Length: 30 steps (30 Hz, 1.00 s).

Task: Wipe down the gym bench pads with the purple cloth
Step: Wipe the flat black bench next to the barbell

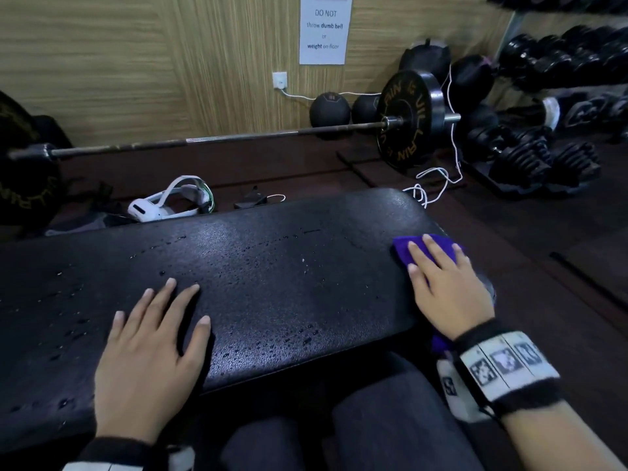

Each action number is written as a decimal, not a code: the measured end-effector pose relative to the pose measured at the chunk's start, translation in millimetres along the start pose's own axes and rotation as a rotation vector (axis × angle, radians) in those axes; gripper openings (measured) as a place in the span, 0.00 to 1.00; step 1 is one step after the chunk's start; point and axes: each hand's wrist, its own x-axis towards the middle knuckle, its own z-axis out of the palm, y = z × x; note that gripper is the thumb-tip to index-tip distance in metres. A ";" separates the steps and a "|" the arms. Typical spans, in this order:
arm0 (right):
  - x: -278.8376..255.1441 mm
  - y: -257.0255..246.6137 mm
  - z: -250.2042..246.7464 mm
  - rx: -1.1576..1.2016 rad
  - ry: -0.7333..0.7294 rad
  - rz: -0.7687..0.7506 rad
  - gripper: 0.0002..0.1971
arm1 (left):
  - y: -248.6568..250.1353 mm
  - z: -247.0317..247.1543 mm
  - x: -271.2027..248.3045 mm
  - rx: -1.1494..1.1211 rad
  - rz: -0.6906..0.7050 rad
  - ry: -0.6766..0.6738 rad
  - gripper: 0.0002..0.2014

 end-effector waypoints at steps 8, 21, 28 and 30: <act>-41.6 -98.1 -5.7 0.068 0.037 -0.666 0.22 | -1.4 -0.6 -2.9 -0.003 0.006 -0.006 0.32; 4.6 -45.4 10.2 -0.018 -0.060 -0.282 0.27 | 1.5 -0.8 -2.4 -0.013 -0.009 0.019 0.31; -57.7 -97.8 -8.6 -0.006 0.089 -0.800 0.22 | 0.9 -0.4 -3.1 -0.007 -0.009 0.012 0.31; -72.8 -68.1 -10.6 0.021 0.067 -0.881 0.25 | 0.1 -0.1 -3.5 -0.002 -0.009 0.012 0.30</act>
